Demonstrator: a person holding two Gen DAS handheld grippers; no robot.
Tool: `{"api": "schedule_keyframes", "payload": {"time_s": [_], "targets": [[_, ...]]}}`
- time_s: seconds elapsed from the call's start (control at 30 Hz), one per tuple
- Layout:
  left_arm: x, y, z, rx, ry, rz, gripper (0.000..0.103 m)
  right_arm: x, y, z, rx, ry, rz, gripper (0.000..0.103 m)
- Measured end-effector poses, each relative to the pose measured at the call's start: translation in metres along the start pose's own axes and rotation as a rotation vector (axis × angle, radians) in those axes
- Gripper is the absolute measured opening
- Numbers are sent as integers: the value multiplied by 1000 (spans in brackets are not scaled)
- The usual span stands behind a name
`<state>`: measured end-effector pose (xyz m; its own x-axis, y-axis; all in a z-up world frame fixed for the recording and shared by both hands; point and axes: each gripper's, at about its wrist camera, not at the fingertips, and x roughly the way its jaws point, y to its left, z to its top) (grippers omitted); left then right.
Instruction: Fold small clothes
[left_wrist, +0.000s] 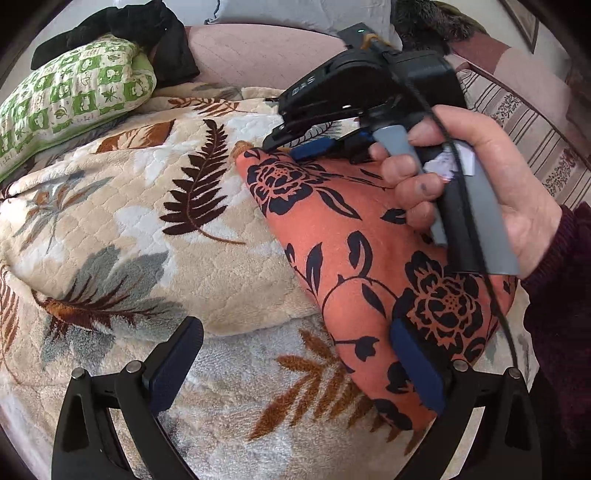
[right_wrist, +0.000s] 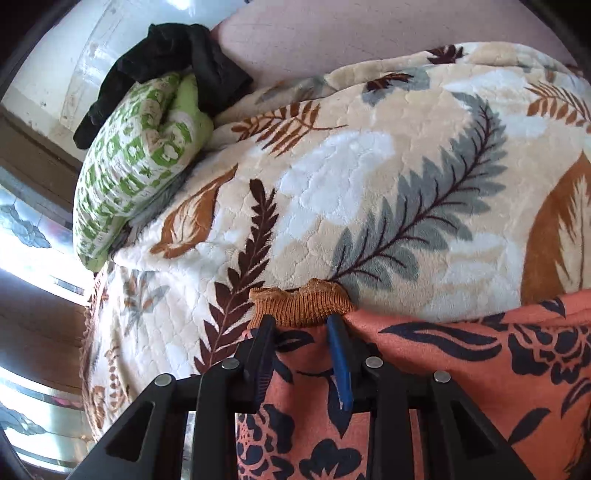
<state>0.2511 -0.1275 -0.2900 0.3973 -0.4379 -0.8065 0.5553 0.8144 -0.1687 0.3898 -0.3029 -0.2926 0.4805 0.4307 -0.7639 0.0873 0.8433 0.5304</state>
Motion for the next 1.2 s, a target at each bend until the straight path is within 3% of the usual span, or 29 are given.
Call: {"api": "schedule_keyframes", "payload": {"time_s": [0.13,0.37,0.47,0.53,0.6,0.67,0.77,0.83,0.87,0.9,0.93,0.97,1.0,1.07,1.2], "targets": [[-12,2,3,-27,-26,13,101,-62,-6,-24,-7,-69,42,33],[-14,-14,5,20,-48,22,101,-177,-56,-86,-20,-114,-70,33],[-5,-23,0,64,-21,38,101,-184,-81,-120,14,-39,-93,33],[-3,-24,-5,78,-7,21,101,-164,-104,-150,46,69,-154,33],[-4,-22,-8,68,1,11,101,-169,-115,-178,46,0,-121,32],[-8,-20,-8,60,-3,6,101,-175,-114,-187,53,-1,-134,32],[-19,-16,-5,42,-61,26,101,-185,-100,-177,9,19,-181,33],[-27,-11,-2,7,-108,-8,101,-204,-95,-168,3,-68,-140,33],[-29,-9,0,-13,-126,-32,101,-216,-96,-165,8,-135,-119,37],[-30,-7,2,-31,-138,-51,101,-225,-98,-160,14,-194,-120,65],[-30,-6,4,-46,-143,-69,101,-231,-102,-156,29,-246,-134,83],[-28,-6,6,-57,-142,-82,101,-236,-108,-154,54,-298,-131,91],[-25,-6,8,-68,-139,-92,101,-238,-116,-151,83,-335,-103,91],[-16,-8,12,-85,-124,-106,101,-230,-133,-141,147,-326,-16,91],[-2,-17,18,-86,-99,-100,101,-205,-156,-125,239,-286,37,91]]}}
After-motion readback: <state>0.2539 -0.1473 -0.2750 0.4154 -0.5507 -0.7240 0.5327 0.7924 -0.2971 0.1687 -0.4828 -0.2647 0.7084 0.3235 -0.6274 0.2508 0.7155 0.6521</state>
